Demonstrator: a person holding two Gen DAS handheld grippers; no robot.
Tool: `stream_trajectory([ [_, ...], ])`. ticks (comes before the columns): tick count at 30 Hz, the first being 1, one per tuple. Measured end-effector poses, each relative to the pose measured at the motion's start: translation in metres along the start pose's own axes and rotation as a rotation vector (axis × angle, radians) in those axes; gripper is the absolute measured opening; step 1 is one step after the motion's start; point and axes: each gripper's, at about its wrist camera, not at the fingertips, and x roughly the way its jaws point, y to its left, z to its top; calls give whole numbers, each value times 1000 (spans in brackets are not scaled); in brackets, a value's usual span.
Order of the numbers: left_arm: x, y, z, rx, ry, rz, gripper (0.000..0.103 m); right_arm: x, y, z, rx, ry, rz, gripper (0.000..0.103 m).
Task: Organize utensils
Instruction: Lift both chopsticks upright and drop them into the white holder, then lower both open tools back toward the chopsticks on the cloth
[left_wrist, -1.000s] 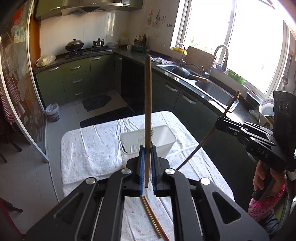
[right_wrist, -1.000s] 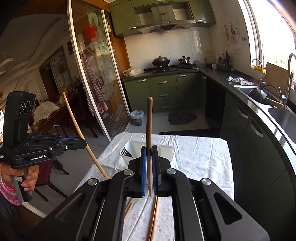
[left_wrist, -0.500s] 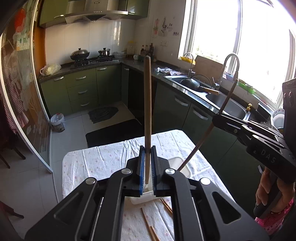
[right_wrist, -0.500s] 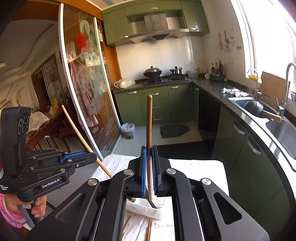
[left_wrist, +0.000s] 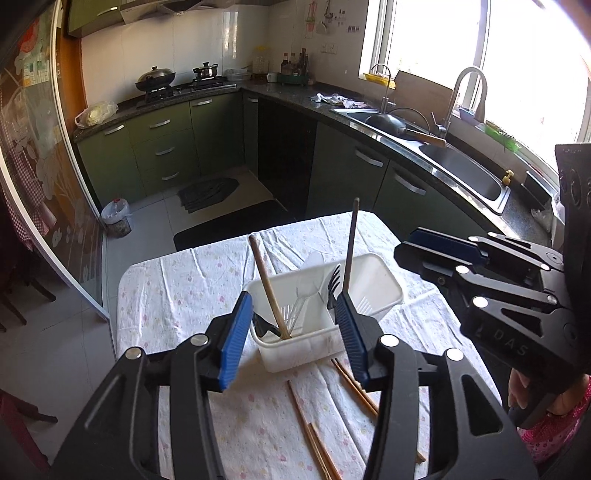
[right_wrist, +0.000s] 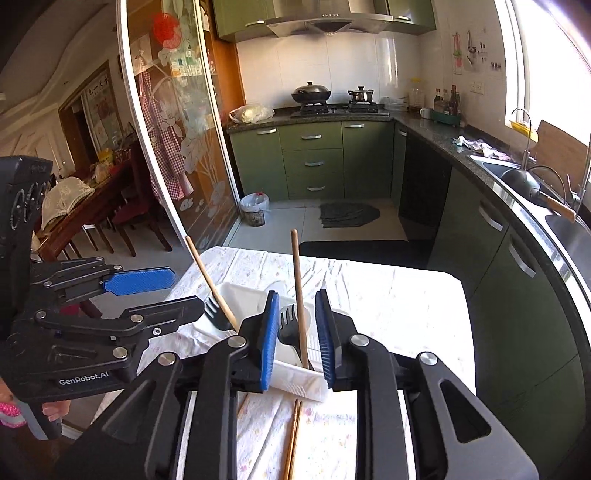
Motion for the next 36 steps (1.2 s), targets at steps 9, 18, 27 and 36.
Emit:
stream_trajectory([
  [9,15,-6,-97,11,212,-52,48,-44,2,-82,-30,91,54,32],
  [18,89,3,-163,-56,349,21,46,-32,-21,-159,77,197,101,32],
  [27,114,9,-154,-130,358,23,45,-31,-37,-171,124,216,103,34],
  [36,133,3,-146,-111,380,60,45,-24,-32,-174,120,235,123,41],
])
